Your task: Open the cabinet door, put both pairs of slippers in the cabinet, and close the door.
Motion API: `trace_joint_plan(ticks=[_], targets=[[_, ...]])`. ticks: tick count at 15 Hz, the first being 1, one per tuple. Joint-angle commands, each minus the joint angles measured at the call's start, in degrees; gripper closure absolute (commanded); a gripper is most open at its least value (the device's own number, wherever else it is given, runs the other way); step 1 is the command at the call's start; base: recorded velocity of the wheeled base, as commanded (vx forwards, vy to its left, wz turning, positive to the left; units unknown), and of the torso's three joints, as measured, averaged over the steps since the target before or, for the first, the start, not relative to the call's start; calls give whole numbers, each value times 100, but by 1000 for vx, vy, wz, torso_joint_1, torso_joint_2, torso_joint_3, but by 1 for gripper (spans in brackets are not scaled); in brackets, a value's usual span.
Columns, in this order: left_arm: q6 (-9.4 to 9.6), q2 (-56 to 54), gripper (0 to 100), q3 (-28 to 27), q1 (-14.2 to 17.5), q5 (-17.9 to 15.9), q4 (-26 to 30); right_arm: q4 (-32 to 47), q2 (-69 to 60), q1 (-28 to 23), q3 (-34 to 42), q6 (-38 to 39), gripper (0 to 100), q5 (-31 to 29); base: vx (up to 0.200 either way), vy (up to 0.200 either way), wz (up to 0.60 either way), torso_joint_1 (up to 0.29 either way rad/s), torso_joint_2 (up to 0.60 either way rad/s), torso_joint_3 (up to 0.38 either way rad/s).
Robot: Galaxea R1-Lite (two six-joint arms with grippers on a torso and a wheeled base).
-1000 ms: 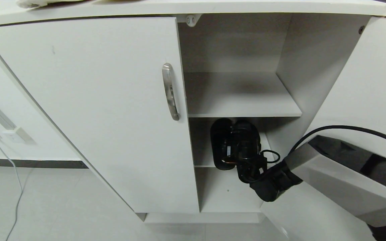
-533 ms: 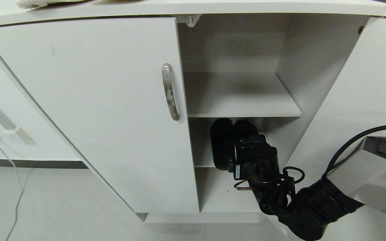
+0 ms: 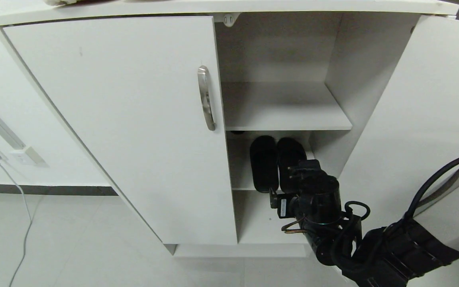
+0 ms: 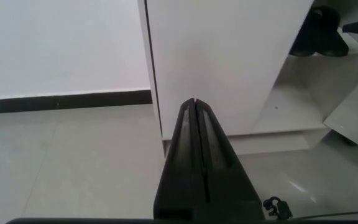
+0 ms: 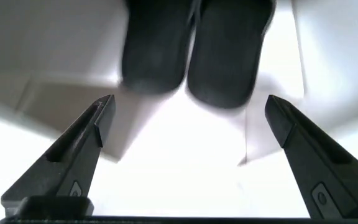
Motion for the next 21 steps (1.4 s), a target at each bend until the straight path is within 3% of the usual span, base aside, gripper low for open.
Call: trace_joint_plan(ticks=[1, 21], targets=[[0, 9, 100, 1, 0, 1, 2, 0, -16, 15, 24, -6, 0, -7, -200, 0, 0, 2, 2, -2], [0, 9, 100, 1, 0, 10, 2, -18, -253, 121, 393, -59, 0, -25, -10, 0, 0, 0, 0, 1]])
